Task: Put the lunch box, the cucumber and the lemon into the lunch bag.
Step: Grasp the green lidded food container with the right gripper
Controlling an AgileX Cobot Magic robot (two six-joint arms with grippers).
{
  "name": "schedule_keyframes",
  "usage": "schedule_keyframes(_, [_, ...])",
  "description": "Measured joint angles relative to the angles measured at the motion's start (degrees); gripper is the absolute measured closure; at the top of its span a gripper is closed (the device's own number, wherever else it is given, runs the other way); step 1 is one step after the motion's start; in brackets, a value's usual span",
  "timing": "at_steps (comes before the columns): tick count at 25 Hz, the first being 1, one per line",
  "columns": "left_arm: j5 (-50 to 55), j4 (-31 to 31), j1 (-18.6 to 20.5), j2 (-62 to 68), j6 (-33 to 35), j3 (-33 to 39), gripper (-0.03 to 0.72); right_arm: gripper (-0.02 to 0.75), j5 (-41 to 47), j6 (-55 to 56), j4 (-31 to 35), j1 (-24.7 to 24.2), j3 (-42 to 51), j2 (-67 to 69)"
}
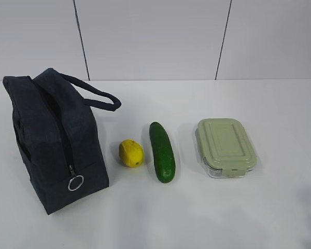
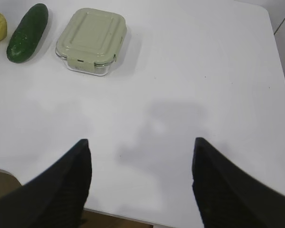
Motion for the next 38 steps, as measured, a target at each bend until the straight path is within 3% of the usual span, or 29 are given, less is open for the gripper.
schedule_keyframes(38, [0.0,0.0,0.0,0.0,0.0,0.0,0.383,0.232,0.0,0.0,0.0,0.0,0.0,0.0])
